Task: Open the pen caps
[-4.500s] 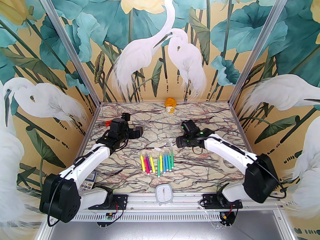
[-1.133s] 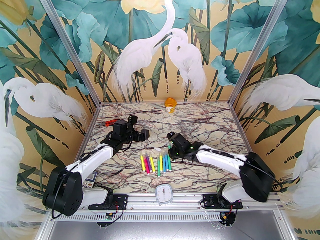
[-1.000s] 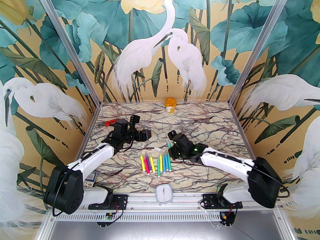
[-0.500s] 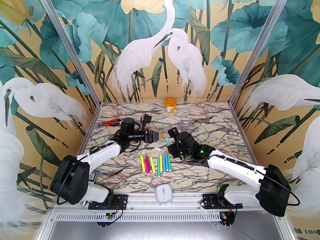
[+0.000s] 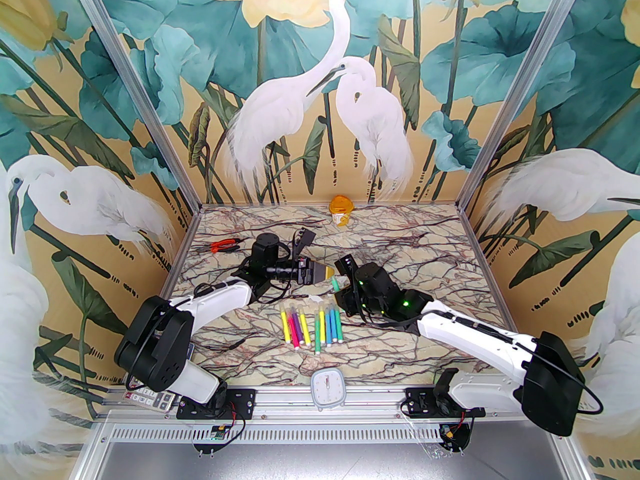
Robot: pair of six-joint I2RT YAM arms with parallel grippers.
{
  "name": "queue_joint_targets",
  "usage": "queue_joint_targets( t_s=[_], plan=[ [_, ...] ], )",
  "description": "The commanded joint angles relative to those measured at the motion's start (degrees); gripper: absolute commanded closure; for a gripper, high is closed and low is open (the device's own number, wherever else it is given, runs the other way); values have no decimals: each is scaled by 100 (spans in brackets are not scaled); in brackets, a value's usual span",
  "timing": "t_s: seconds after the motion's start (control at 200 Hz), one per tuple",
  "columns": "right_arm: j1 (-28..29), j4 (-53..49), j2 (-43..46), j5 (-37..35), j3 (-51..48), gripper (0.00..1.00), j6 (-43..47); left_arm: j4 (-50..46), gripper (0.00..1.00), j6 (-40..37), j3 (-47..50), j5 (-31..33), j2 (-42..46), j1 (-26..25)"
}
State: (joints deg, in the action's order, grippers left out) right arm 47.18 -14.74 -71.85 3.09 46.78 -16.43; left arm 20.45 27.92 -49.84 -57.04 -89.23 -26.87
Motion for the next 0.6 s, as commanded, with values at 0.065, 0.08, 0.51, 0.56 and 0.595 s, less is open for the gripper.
queue_joint_targets(
  t_s=[0.065, 0.08, 0.51, 0.56, 0.595],
  plan=[
    [-7, 41, 162, 73, 131, 87, 95, 24, 49, 59, -226, -231, -182, -89],
    [-7, 39, 171, 76, 133, 87, 100, 27, 49, 59, -227, -235, -183, -96],
    [-2, 125, 298, -30, 78, 87, 99, -31, 72, 87, -348, -354, -294, -178],
    [-4, 151, 312, -34, 62, 86, 99, -17, 75, 99, -357, -361, -297, -178],
    [-7, 168, 319, -43, 43, 86, 89, 19, 76, 121, -345, -370, -286, -178]
  ],
)
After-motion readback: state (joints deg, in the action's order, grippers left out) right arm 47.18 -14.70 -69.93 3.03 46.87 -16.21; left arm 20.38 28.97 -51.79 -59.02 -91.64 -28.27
